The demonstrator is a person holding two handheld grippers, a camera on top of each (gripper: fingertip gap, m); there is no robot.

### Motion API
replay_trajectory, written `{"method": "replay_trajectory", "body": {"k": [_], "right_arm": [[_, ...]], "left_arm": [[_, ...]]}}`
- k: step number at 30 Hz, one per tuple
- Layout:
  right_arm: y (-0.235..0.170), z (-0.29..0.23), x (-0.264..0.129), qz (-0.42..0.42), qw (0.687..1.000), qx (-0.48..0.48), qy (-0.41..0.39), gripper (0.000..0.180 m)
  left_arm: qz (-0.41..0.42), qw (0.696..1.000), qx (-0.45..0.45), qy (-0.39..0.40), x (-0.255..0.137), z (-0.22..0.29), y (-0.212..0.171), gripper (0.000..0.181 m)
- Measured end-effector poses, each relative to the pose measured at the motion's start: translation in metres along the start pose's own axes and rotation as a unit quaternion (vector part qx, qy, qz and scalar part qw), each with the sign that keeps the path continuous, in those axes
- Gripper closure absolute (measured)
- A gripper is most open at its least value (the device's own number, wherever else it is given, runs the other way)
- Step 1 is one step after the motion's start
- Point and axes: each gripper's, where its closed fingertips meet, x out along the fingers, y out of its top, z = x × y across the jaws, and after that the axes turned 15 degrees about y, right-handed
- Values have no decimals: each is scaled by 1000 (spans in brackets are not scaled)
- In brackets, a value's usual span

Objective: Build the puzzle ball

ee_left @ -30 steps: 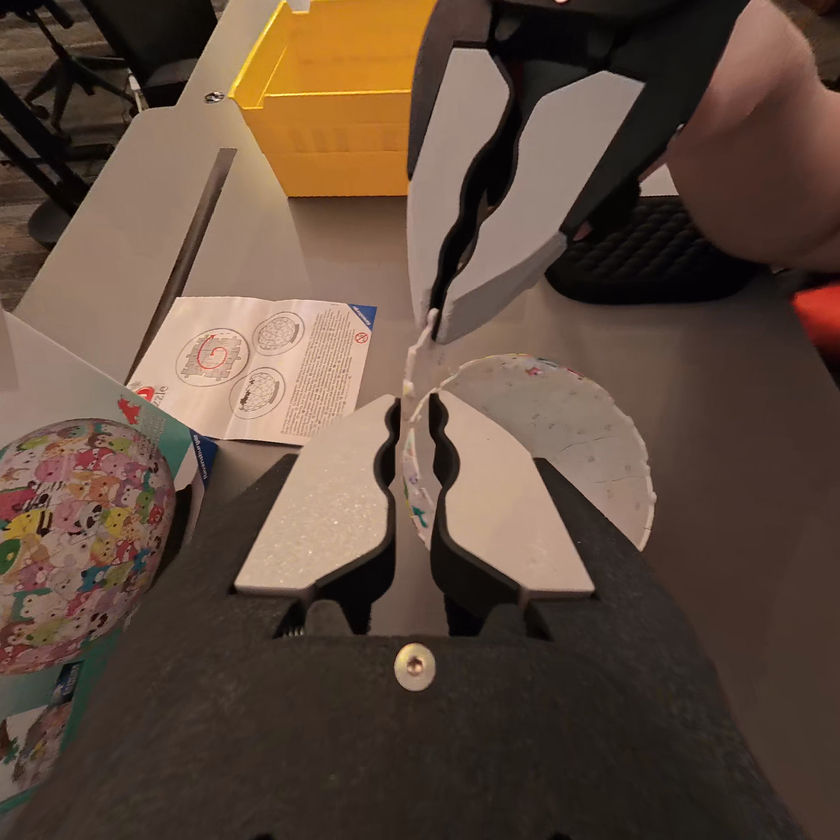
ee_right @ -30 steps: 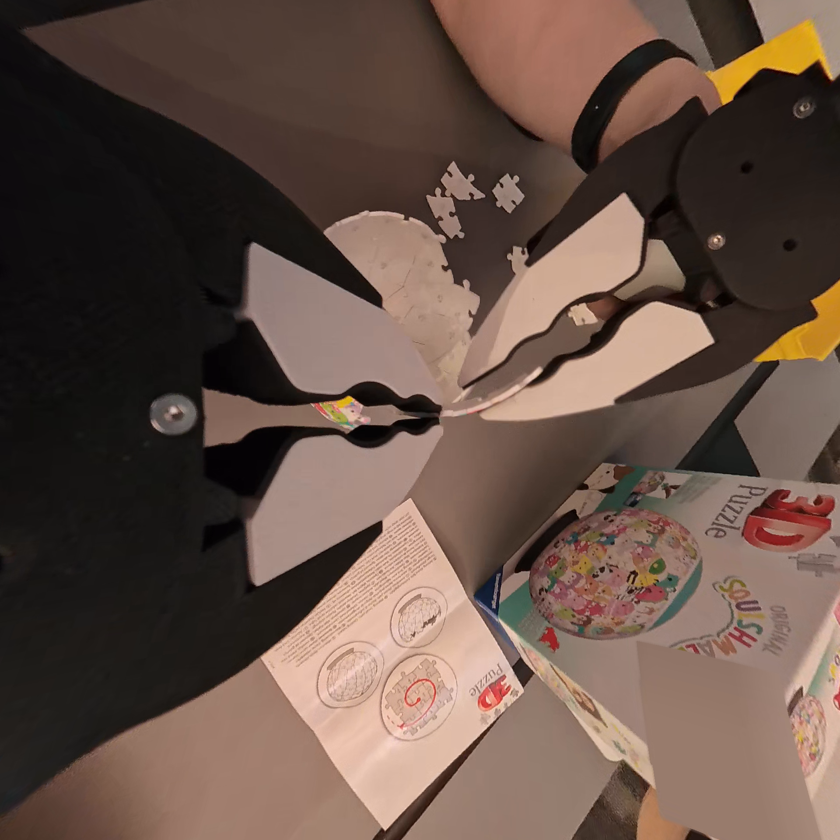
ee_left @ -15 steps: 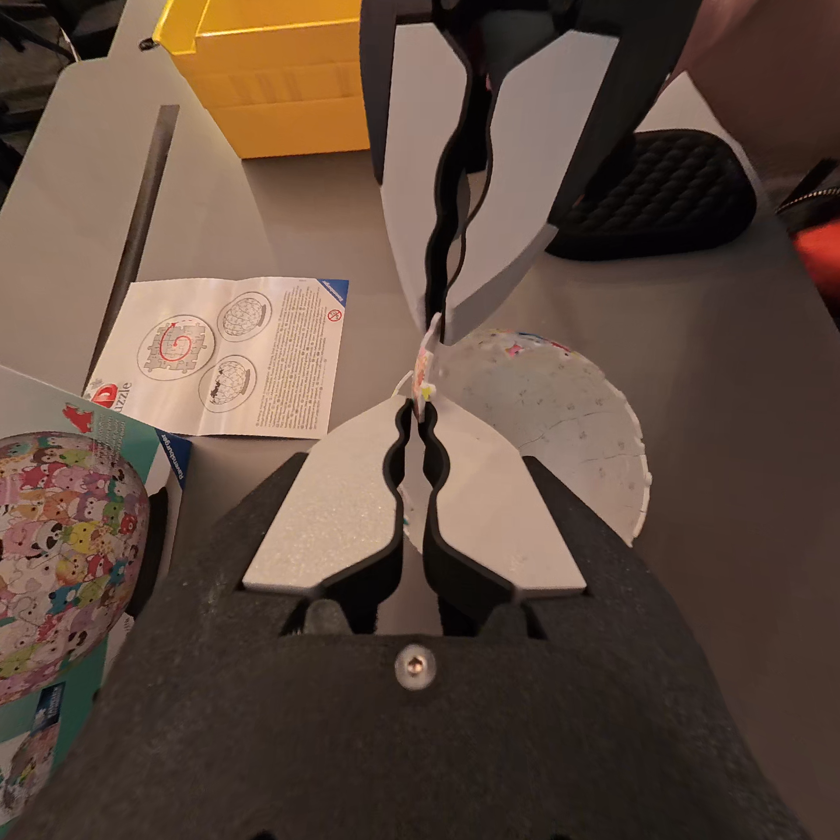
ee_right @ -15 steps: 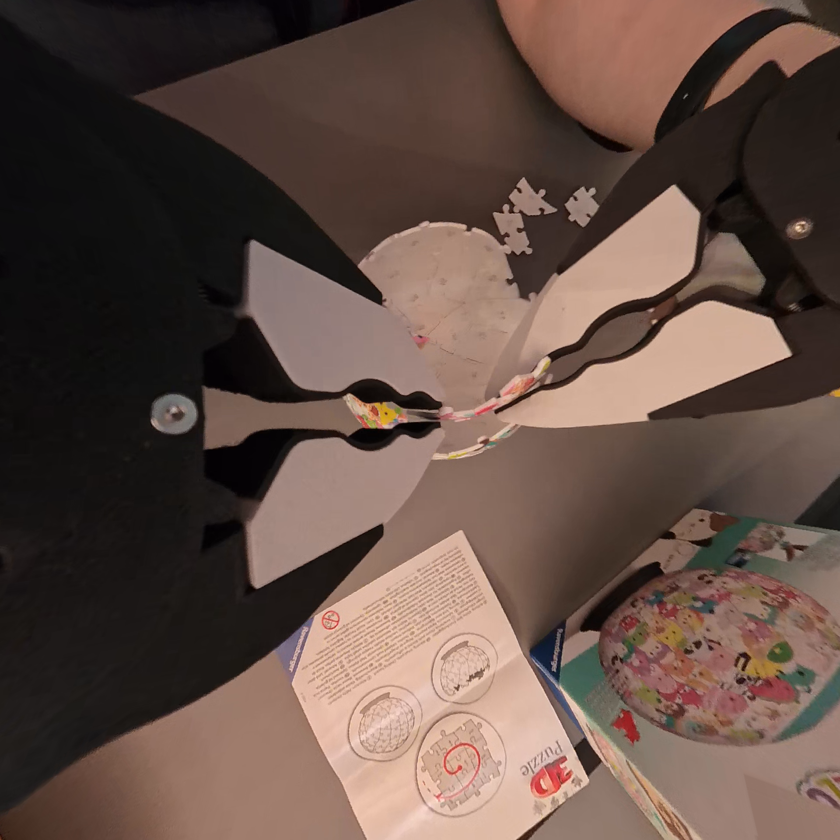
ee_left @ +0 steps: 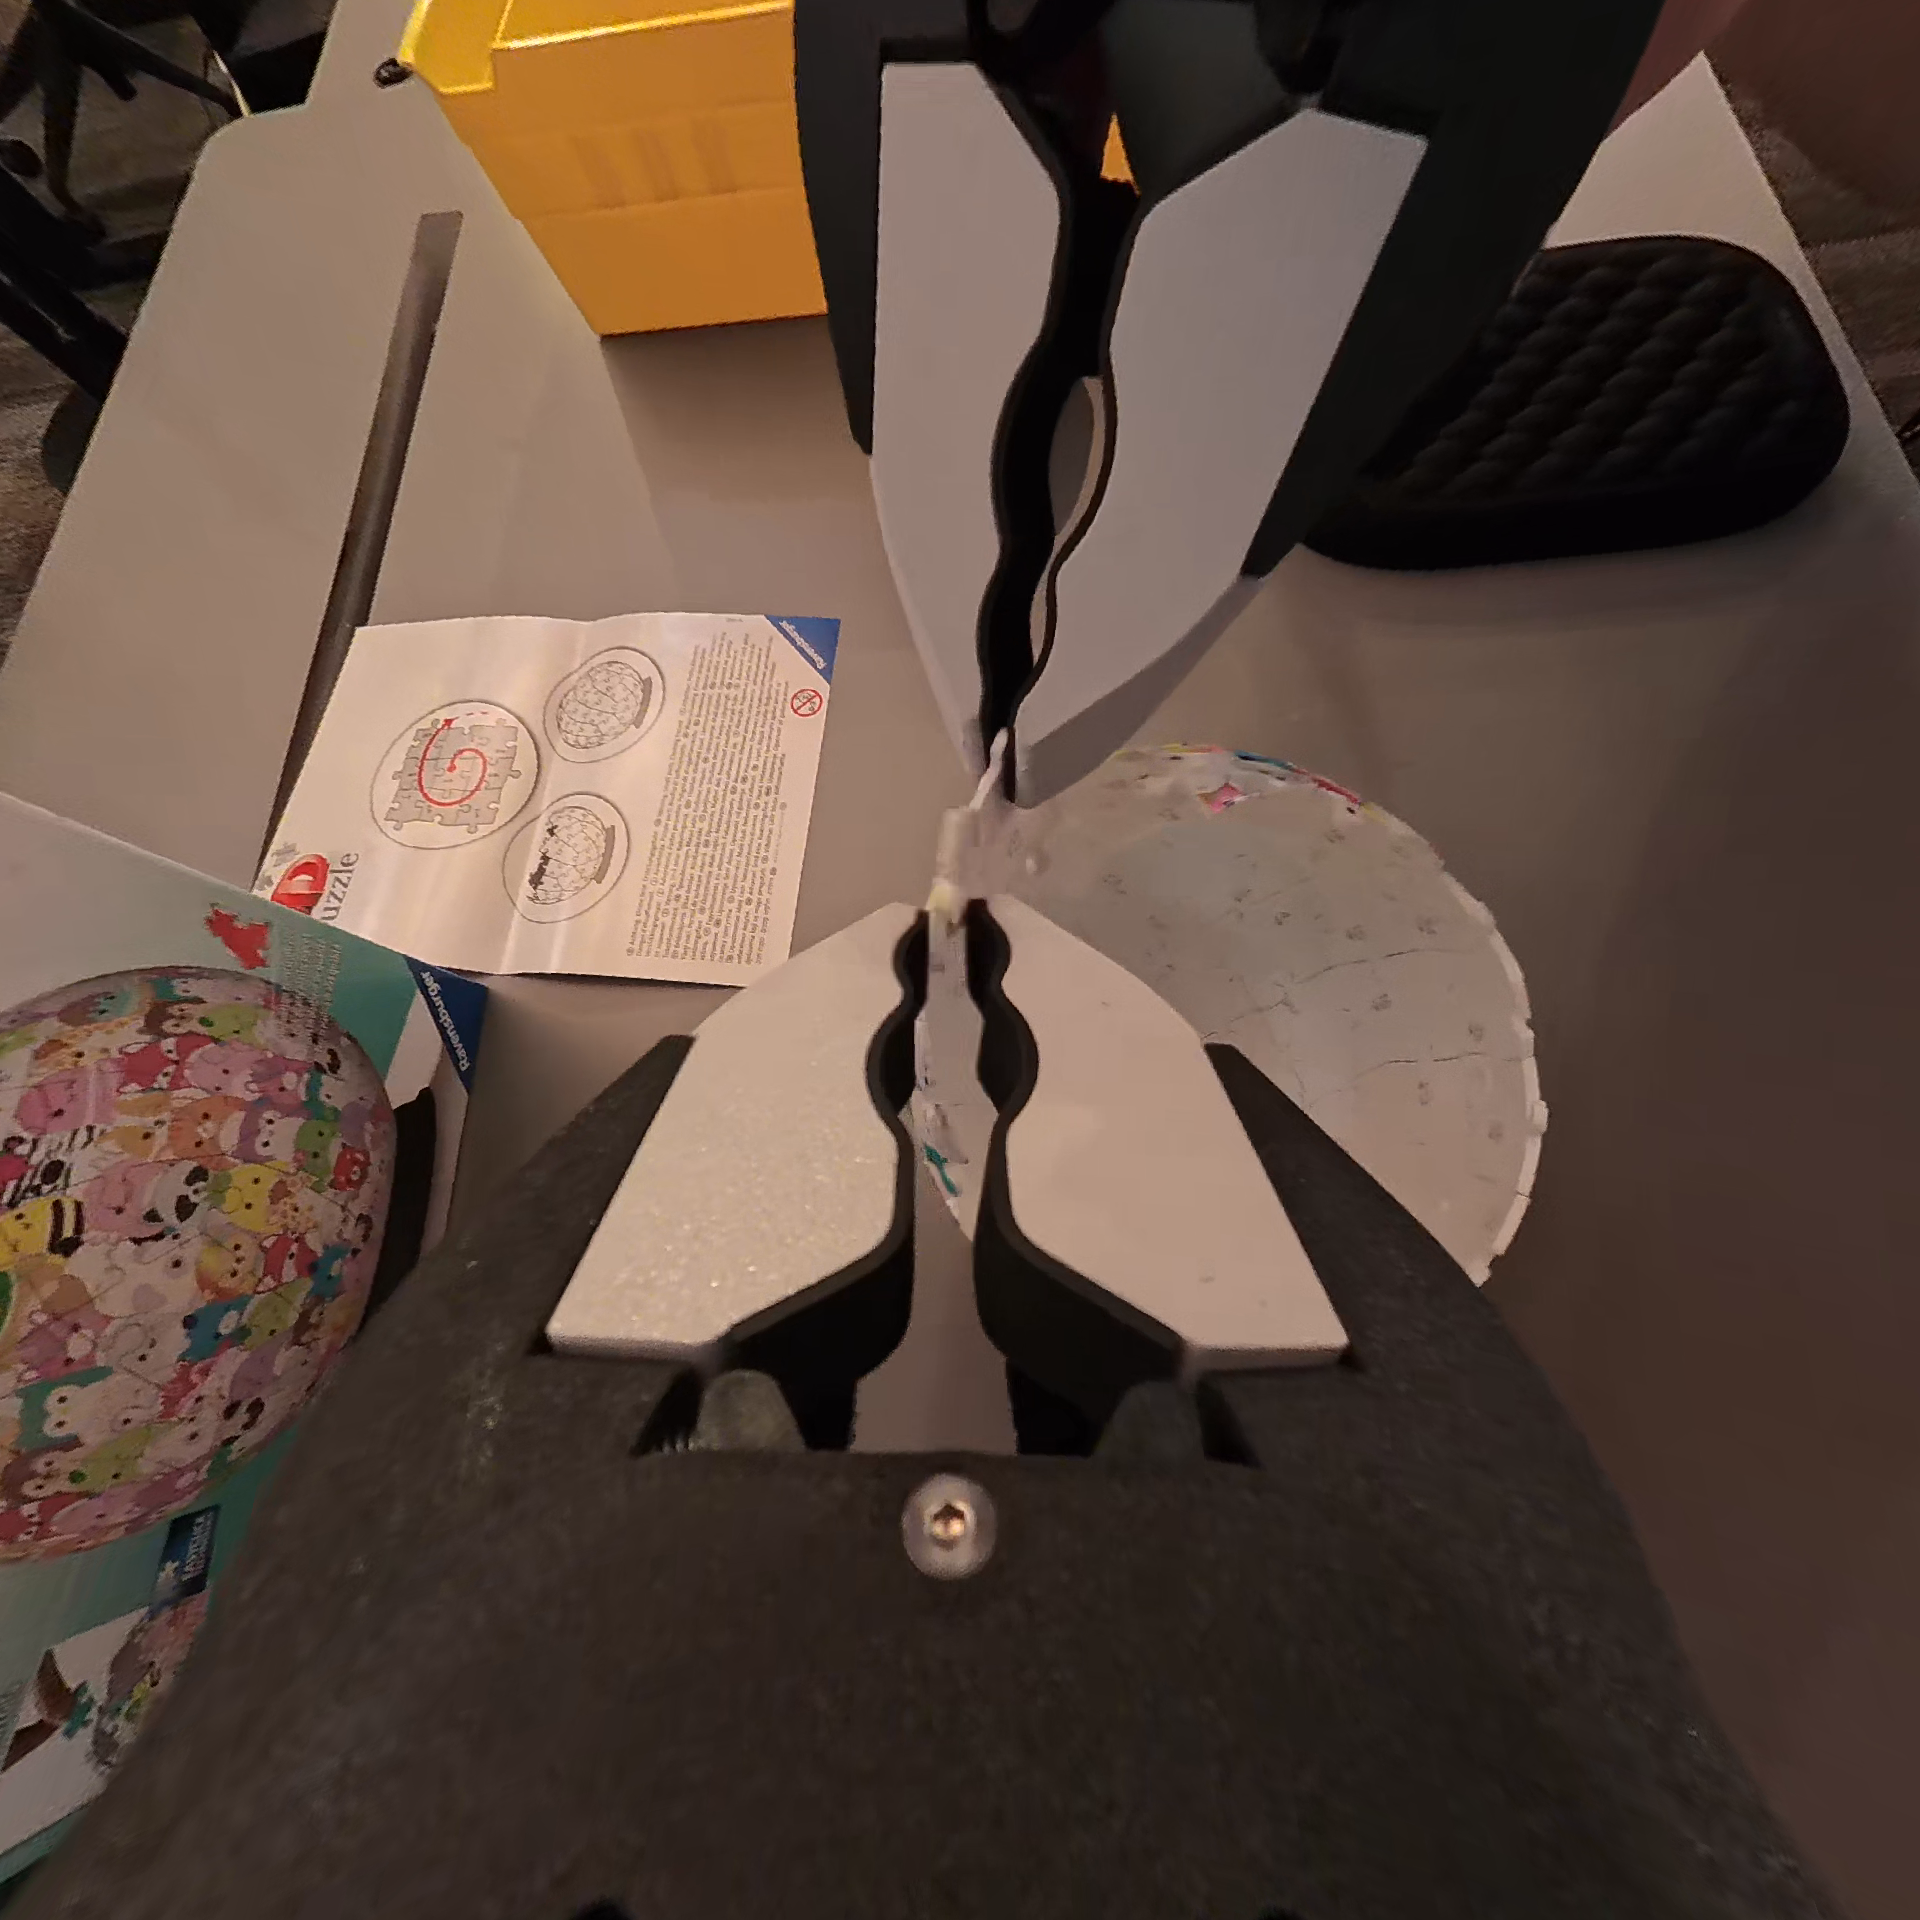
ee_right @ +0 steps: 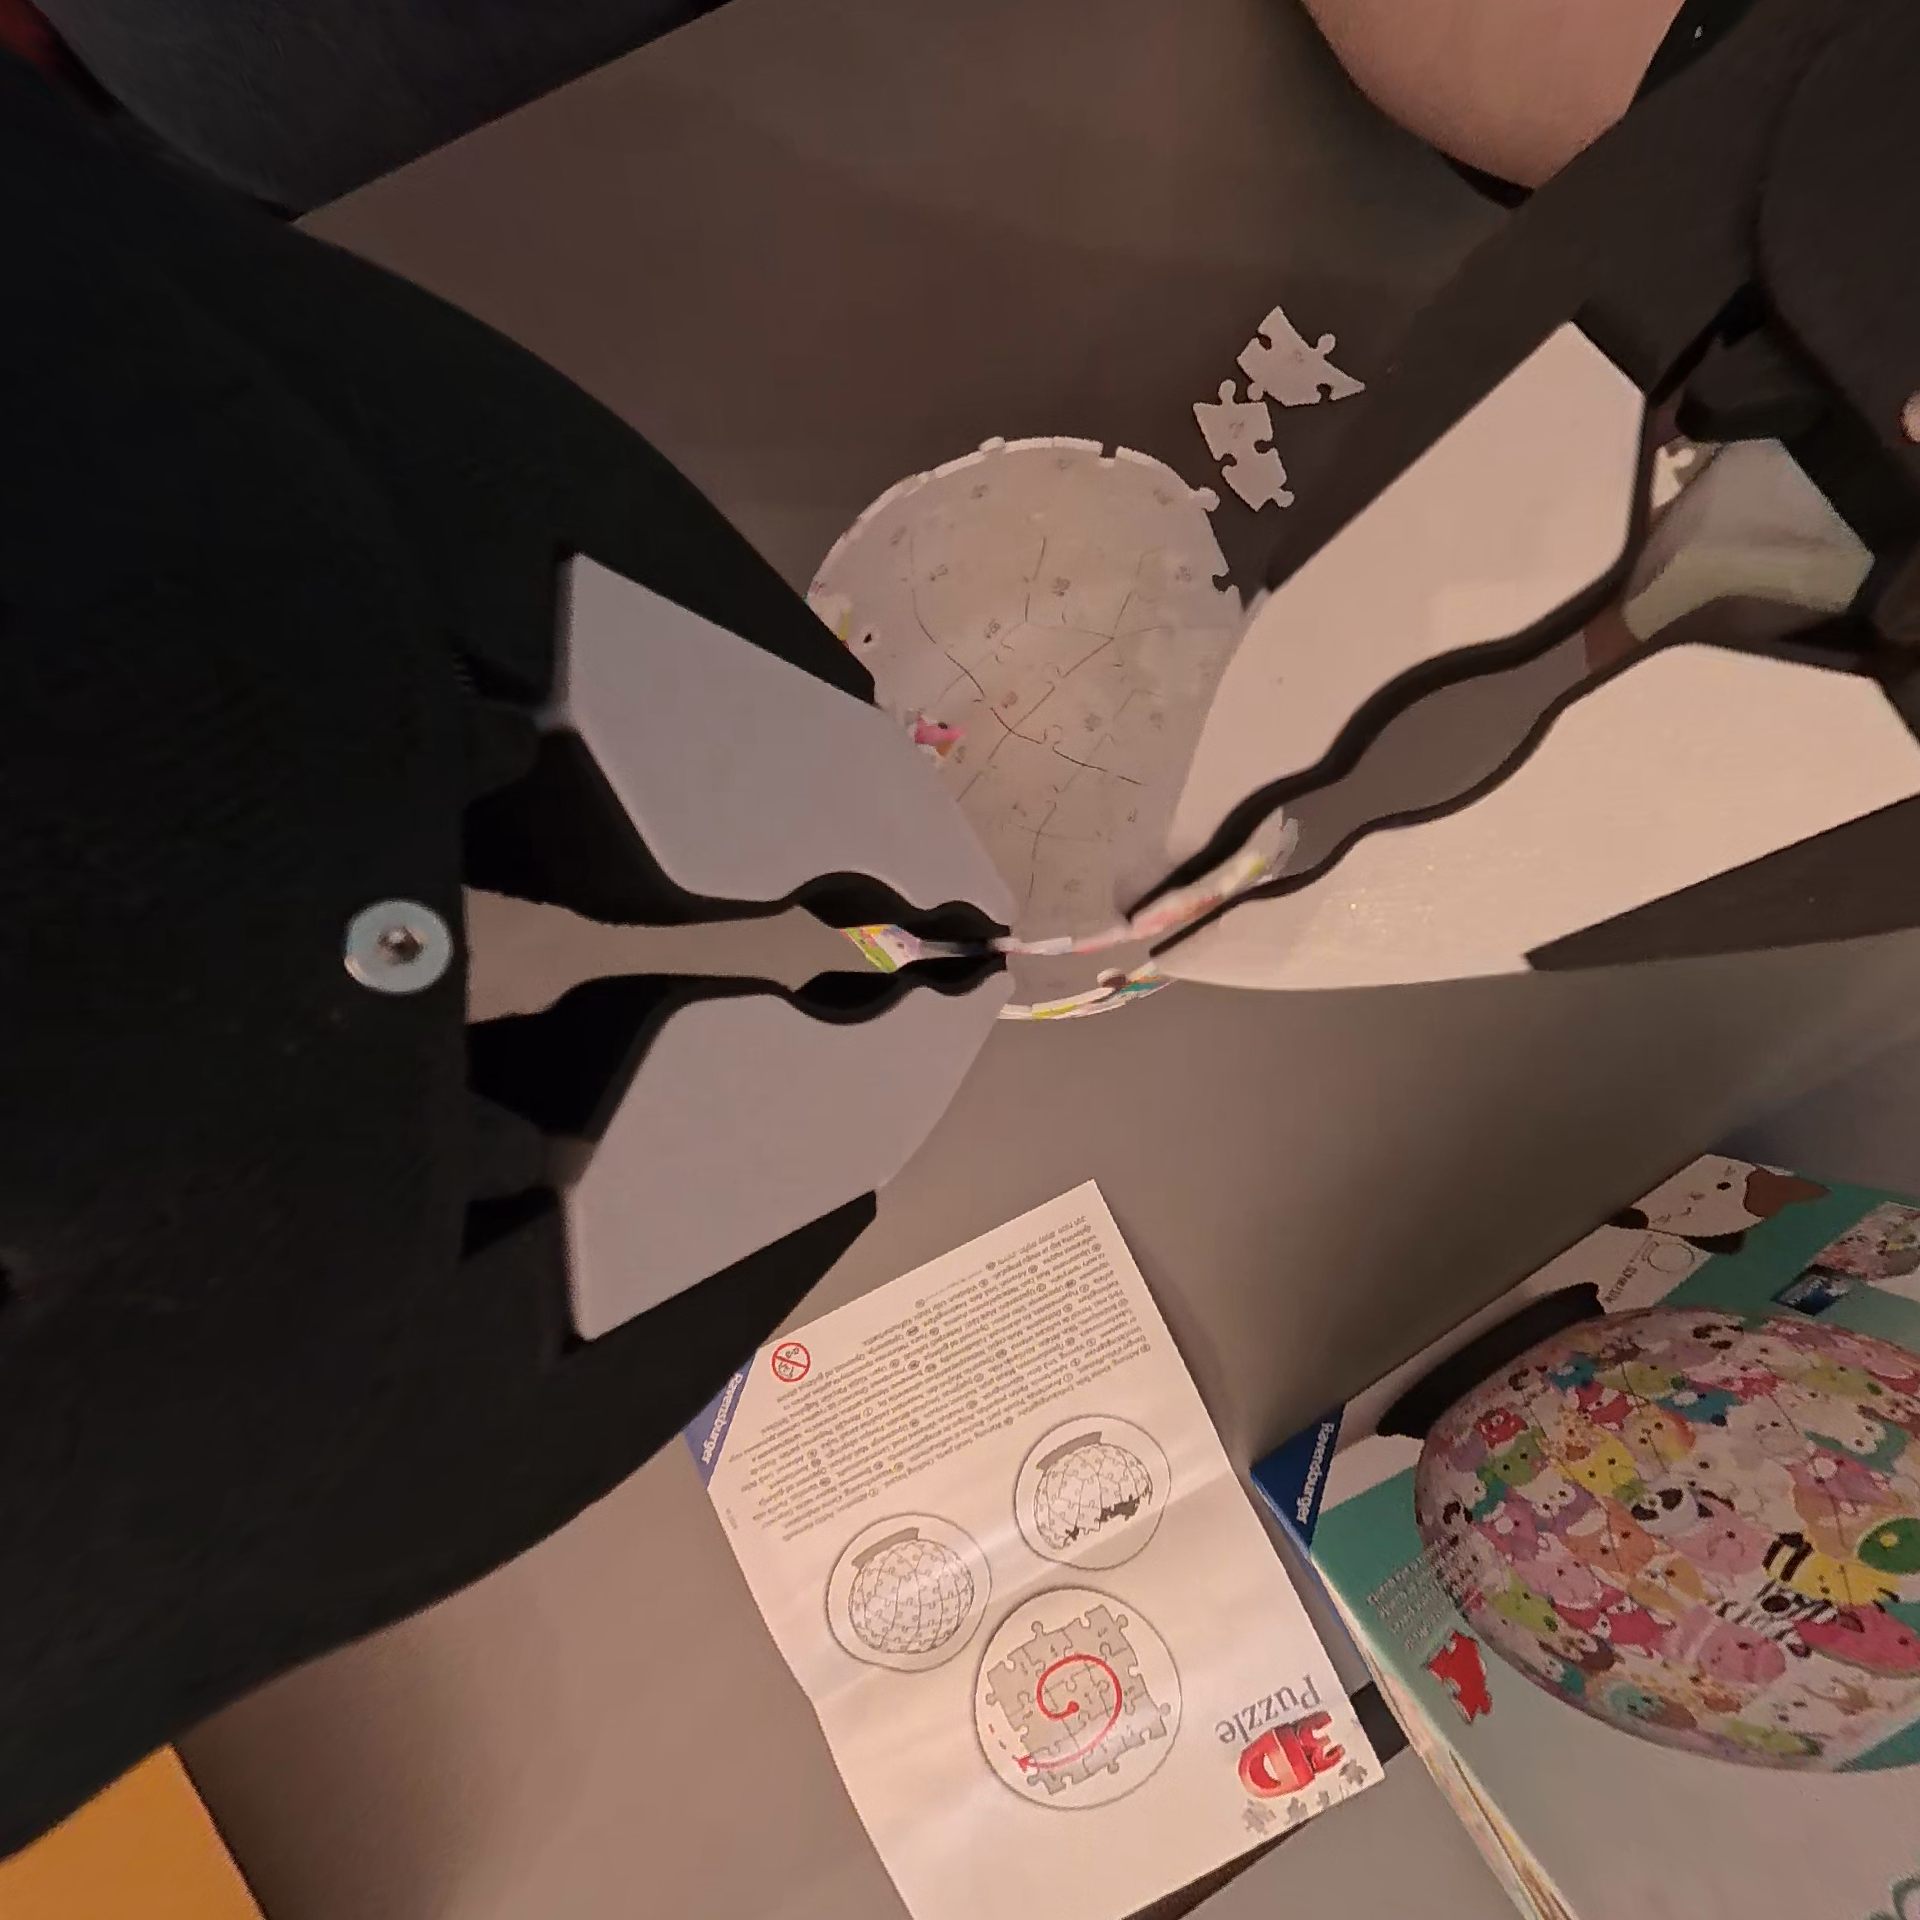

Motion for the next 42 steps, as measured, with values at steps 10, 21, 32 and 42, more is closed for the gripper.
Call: {"method": "replay_trajectory", "body": {"k": [10, 21, 32, 42], "right_arm": [[-7, -1, 1, -48, 999, 2, 5, 176], [1, 1, 3, -67, 996, -54, -18, 166], [8, -1, 6, -50, 997, -61, -13, 176], [8, 2, 7, -27, 1000, -15, 1, 176]], "left_arm": [[-7, 1000, 10, -7, 3, 5, -2, 178], [2, 1000, 5, -13, 0, 7, 3, 179], [12, 1000, 17, 2, -1, 5, 8, 172], [49, 998, -9, 39, -31, -16, 22, 141]]}}
